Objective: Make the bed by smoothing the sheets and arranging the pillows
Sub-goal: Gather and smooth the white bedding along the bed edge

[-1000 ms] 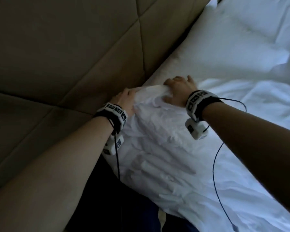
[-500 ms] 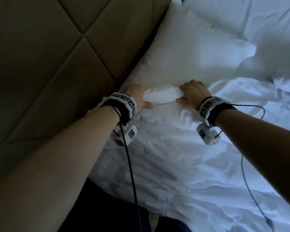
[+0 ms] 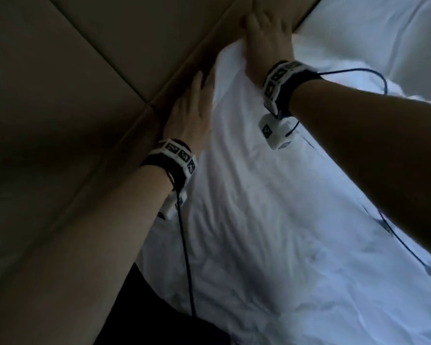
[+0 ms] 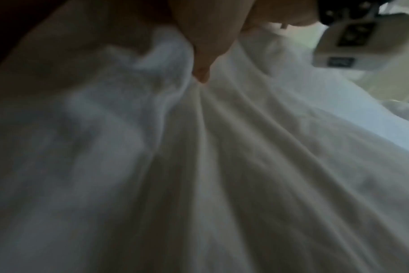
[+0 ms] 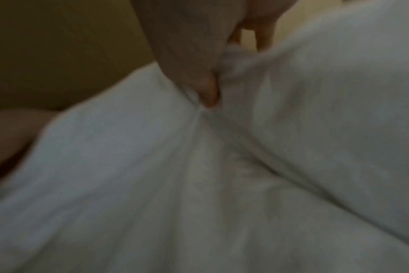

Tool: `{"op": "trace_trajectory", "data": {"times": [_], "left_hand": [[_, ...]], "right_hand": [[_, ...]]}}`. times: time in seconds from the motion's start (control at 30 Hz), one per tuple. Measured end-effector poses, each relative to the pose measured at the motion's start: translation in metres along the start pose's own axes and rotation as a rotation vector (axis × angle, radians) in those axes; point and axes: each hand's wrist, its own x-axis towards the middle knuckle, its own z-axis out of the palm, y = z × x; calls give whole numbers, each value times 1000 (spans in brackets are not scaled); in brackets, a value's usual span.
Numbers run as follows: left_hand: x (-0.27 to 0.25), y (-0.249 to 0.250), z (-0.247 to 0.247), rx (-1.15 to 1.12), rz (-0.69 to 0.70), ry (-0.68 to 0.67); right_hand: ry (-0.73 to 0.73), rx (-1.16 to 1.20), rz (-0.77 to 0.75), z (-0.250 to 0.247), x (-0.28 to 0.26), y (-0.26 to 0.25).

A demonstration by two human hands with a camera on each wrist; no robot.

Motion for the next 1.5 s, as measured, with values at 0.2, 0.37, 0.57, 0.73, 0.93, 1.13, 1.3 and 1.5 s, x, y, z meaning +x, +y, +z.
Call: {"op": "trace_trajectory", "data": {"times": [0.2, 0.37, 0.57, 0.73, 0.93, 1.13, 1.3, 1.5], "left_hand": [[-59, 38, 61, 25, 185, -589], [-56, 51, 48, -176, 26, -710], [-60, 101, -17, -64, 38, -756], [-123, 184, -67, -27, 236, -549], [-268, 252, -42, 9, 438, -583], [-410, 256, 5, 111, 558, -745], [-500, 229, 54, 161, 562, -819], [-569, 214, 146, 256, 570, -738]], "right_hand": [[-363, -207, -37, 72, -73, 45], [-497, -173, 9, 54, -137, 79], [-416, -77, 199, -22, -233, 115], [-422, -27, 380, -60, -358, 147], [-482, -9, 459, -18, -547, 165], [-621, 83, 398, 70, -706, 124], [-706, 166, 274, 140, -781, 51], [-651, 118, 231, 236, -826, -17]]}}
